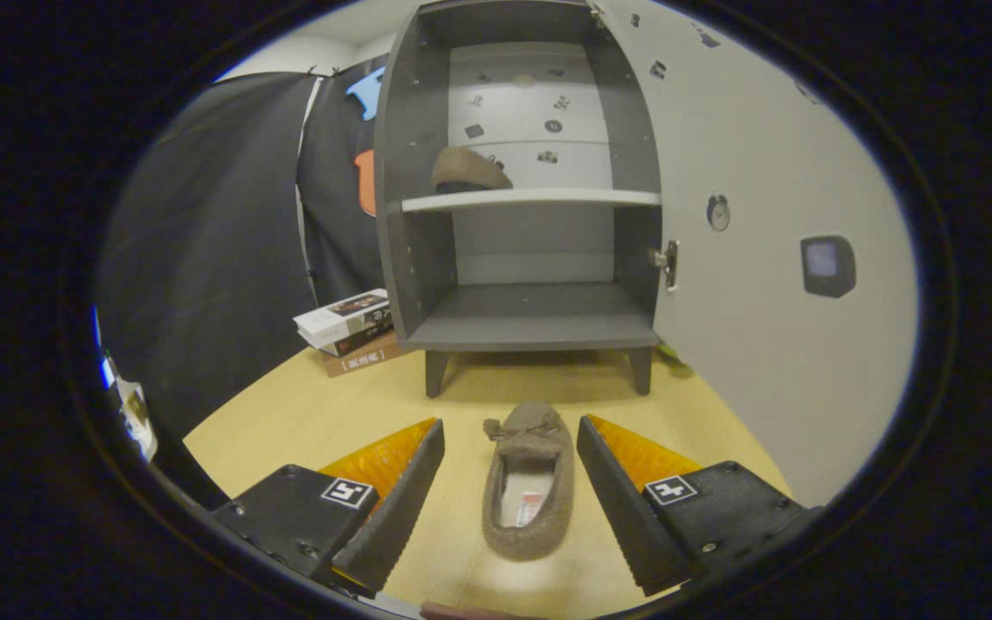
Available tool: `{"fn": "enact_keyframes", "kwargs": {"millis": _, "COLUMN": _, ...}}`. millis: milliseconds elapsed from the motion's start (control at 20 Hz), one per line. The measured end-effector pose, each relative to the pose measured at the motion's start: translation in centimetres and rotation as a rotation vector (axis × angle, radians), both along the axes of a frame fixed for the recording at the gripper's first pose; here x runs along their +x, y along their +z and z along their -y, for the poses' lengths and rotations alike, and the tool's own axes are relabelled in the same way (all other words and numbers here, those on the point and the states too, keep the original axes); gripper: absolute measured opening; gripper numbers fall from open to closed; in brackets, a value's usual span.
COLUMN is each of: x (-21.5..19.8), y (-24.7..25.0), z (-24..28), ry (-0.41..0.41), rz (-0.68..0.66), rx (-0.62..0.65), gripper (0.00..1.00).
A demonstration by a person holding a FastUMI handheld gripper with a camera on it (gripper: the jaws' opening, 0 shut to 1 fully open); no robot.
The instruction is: Open the shoe cabinet door, grab the shoes and put them into the shoe cabinet, then close the shoe cabinet door.
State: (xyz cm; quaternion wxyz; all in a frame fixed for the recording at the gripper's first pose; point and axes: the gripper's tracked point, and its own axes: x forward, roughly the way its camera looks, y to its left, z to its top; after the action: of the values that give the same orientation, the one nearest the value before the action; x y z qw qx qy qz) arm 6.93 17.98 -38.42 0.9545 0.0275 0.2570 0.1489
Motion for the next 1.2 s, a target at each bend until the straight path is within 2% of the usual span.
{"fn": "enact_keyframes", "kwargs": {"millis": 150, "x": 0.8, "y": -3.8, "z": -1.0, "ry": -0.001, "rz": -0.069, "rx": -0.010, "gripper": 0.98}}
{"fn": "enact_keyframes", "kwargs": {"millis": 350, "x": 1.7, "y": -9.2, "z": -1.5, "ry": -0.017, "rz": -0.167, "rx": -0.005, "gripper": 0.84}}
{"fn": "enact_keyframes", "kwargs": {"millis": 400, "x": 1.8, "y": -10.1, "z": -1.8, "ry": -0.013, "rz": -0.188, "rx": 0.004, "gripper": 0.77}}
{"fn": "enact_keyframes", "kwargs": {"millis": 600, "x": 2.6, "y": -11.8, "z": -1.9, "ry": 0.012, "rz": -0.185, "rx": -0.038, "gripper": 0.60}}
{"fn": "enact_keyframes", "kwargs": {"millis": 750, "x": 3.3, "y": -12.3, "z": -2.0, "ry": 0.025, "rz": -0.142, "rx": -0.030, "gripper": 0.51}}
{"fn": "enact_keyframes", "kwargs": {"millis": 1000, "x": 2.9, "y": -11.3, "z": -1.3, "ry": 0.019, "rz": -0.110, "rx": 0.041, "gripper": 0.23}}
{"fn": "enact_keyframes", "kwargs": {"millis": 1200, "x": 2.1, "y": -10.7, "z": -0.6, "ry": 0.015, "rz": -0.097, "rx": 0.054, "gripper": 0.20}}
